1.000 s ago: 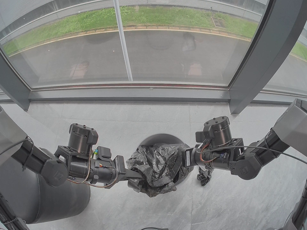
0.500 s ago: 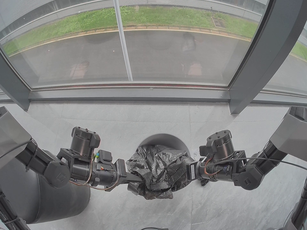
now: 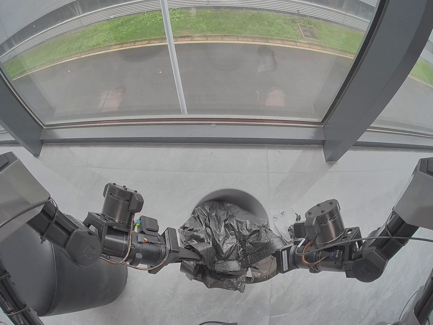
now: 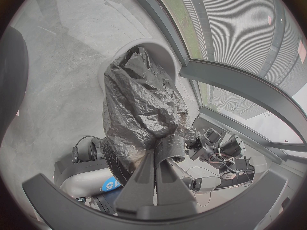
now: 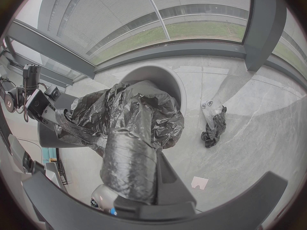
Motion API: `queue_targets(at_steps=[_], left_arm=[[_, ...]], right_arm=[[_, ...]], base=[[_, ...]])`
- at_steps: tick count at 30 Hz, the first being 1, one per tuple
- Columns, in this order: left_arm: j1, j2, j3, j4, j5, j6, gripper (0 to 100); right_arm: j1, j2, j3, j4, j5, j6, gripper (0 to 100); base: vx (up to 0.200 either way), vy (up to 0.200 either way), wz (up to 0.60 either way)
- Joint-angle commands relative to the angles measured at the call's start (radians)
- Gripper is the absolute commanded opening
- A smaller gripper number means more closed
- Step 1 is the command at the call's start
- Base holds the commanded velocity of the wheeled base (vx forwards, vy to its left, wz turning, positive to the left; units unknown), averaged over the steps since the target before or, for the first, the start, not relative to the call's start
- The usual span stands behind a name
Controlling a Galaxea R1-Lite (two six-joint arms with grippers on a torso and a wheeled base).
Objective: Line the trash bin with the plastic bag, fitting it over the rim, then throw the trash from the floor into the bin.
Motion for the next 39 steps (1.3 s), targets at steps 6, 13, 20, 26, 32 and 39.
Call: queue_targets(at_steps=[6,13,20,26,32,39], left_arm=[[-0.003,0.019,-0.007,0.0,0.0,-0.007,0],[-0.003,0.053,-0.03,-0.003,0.001,-0.005,0],[0.005,0.068,-0.073,-0.001,0.008,-0.005,0],[0.008,0.076,-0.096,-0.001,0.009,-0.007,0],[0.026,0.079,-0.1,-0.001,0.009,-0.005,0],[0.059,0.079,-0.113,-0.003,0.008,-0.005,0]], right_arm=[[-0.003,0.03,0.031,-0.038,-0.006,0.006,0],[-0.026,0.105,0.026,-0.113,-0.008,-0.005,0],[-0.07,0.129,0.032,-0.153,-0.01,-0.008,0],[-0.089,0.128,0.054,-0.159,-0.01,-0.023,0],[-0.095,0.131,0.048,-0.167,-0.011,-0.025,0],[-0.096,0.154,0.046,-0.225,-0.01,-0.025,0]], base=[[0.0,0.0,0.0],[0.0,0.0,0.0],[0.0,0.0,0.0],[0.0,0.0,0.0],[0.0,0.0,0.0],[0.0,0.0,0.0]])
